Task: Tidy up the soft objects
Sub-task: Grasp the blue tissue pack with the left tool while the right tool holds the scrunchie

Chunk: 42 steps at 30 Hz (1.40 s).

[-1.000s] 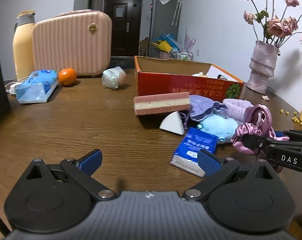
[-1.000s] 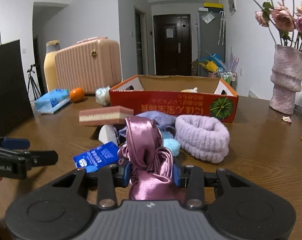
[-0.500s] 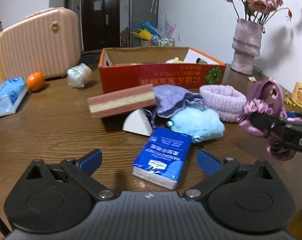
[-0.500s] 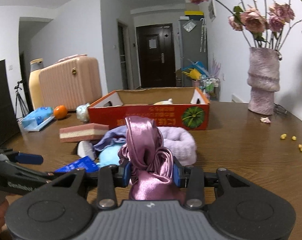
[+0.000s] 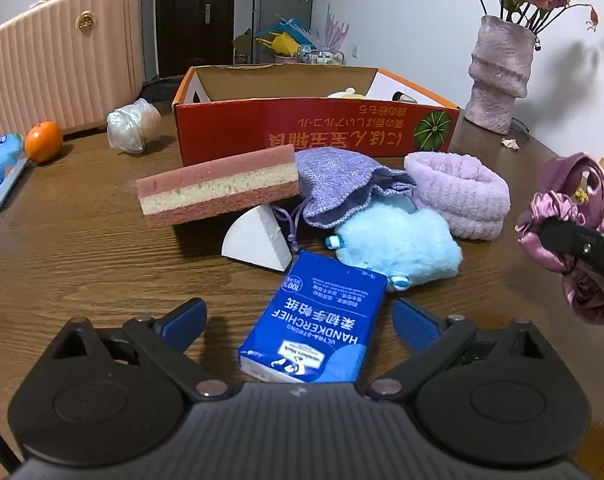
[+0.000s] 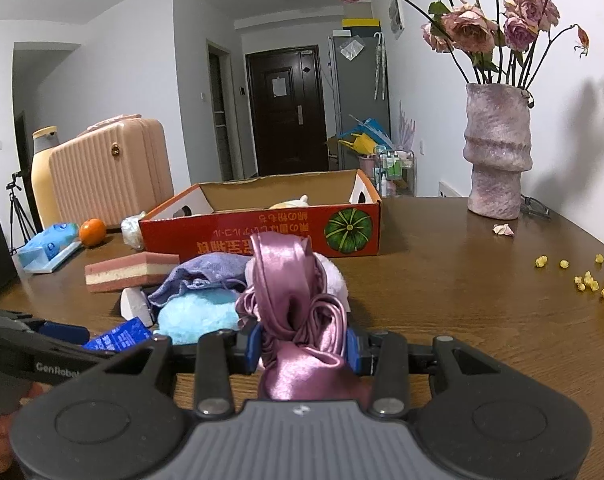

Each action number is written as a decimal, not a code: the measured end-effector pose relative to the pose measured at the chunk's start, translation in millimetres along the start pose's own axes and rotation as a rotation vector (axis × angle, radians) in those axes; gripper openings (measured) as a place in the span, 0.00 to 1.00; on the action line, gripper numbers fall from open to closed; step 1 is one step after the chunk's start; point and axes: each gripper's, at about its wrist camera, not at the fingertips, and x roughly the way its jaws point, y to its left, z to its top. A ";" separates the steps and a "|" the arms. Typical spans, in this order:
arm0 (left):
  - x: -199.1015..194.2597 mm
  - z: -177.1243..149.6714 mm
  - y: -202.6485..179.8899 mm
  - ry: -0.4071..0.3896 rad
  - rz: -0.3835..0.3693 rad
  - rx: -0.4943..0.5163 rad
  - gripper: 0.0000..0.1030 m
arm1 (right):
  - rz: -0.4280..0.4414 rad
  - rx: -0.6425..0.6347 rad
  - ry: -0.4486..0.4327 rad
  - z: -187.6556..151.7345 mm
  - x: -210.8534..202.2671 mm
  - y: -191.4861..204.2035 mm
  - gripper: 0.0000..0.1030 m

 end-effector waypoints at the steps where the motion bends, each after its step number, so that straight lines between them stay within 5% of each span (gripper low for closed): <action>1: 0.6 0.3 1.1 0.000 -0.006 -0.001 0.92 | -0.002 -0.001 0.003 -0.4 1.0 0.3 0.38; 12: -0.2 0.4 1.3 0.000 -0.080 0.018 0.54 | -0.012 -0.013 0.023 -3.3 5.4 3.5 0.38; 42: -49.7 9.3 6.1 -0.197 -0.034 -0.036 0.51 | 0.001 -0.006 -0.087 0.4 -0.8 9.0 0.38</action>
